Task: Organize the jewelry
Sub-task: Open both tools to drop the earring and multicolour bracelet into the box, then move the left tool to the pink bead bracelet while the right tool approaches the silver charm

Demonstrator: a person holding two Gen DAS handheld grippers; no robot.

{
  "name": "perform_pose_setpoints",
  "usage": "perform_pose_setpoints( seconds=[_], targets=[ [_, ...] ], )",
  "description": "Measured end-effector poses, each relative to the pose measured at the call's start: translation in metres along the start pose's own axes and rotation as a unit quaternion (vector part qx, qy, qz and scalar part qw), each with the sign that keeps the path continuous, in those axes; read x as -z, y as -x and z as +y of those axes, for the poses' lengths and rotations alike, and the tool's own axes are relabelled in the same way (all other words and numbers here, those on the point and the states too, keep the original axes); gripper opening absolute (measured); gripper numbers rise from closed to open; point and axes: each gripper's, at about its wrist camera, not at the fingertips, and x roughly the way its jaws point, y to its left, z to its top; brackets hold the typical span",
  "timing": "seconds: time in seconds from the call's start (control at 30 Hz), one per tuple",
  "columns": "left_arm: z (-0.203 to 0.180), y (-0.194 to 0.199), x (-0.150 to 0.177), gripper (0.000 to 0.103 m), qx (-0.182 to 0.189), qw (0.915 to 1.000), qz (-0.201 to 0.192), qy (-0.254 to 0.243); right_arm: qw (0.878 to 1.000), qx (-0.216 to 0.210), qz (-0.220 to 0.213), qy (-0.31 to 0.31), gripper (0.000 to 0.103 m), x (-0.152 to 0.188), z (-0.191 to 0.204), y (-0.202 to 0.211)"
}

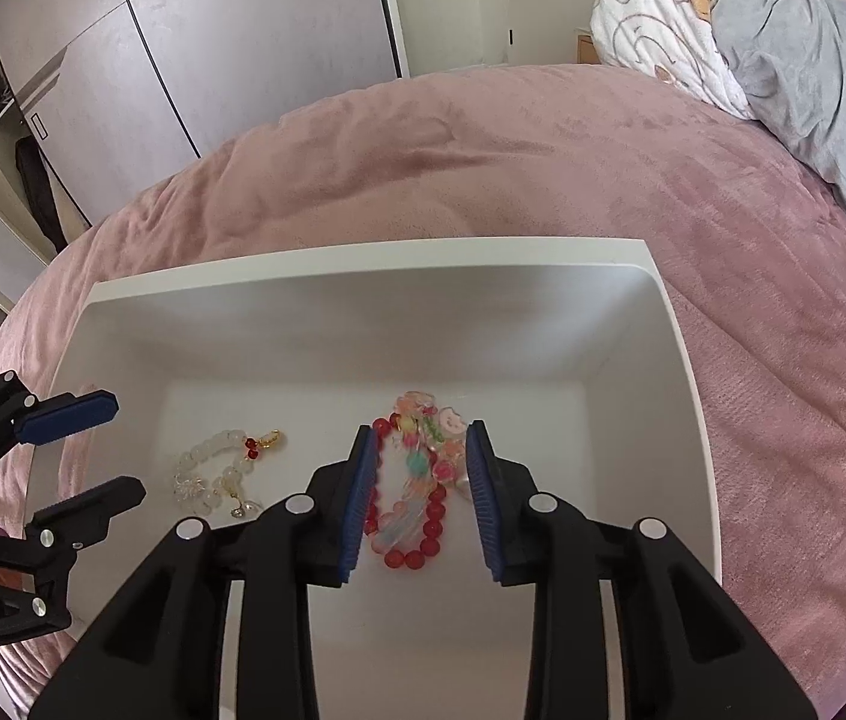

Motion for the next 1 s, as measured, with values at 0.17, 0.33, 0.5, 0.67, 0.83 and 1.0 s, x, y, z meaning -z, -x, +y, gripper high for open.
perform_pose_setpoints(
  seconds=[0.17, 0.33, 0.5, 0.67, 0.83, 1.0],
  targets=[
    [0.003, 0.022, -0.003, 0.052, -0.007, 0.9992, -0.037, 0.013, 1.000, 0.001, -0.011, 0.009, 0.040, 0.001, 0.006, 0.017],
    [0.004, 0.043, 0.001, 0.062, -0.005, 0.9970, -0.070, 0.033, 0.999, 0.009, -0.023, 0.035, 0.043, 0.006, 0.018, 0.042],
    [-0.007, 0.065, 0.009, 0.071, -0.030, 0.9915, -0.121, 0.038, 0.996, 0.026, -0.052, 0.065, 0.059, 0.016, 0.038, 0.073],
    [-0.022, 0.083, 0.018, 0.078, -0.020, 0.9875, -0.141, 0.068, 0.993, 0.033, -0.084, 0.079, 0.072, 0.029, 0.057, 0.106],
    [-0.049, 0.104, 0.028, 0.084, -0.012, 0.9866, -0.154, 0.051, 0.989, 0.035, -0.112, 0.089, 0.078, 0.047, 0.065, 0.140],
    [-0.081, 0.118, 0.038, 0.091, 0.012, 0.9885, -0.148, 0.027, 0.987, 0.045, -0.125, 0.090, 0.078, 0.069, 0.056, 0.168]
  ],
)
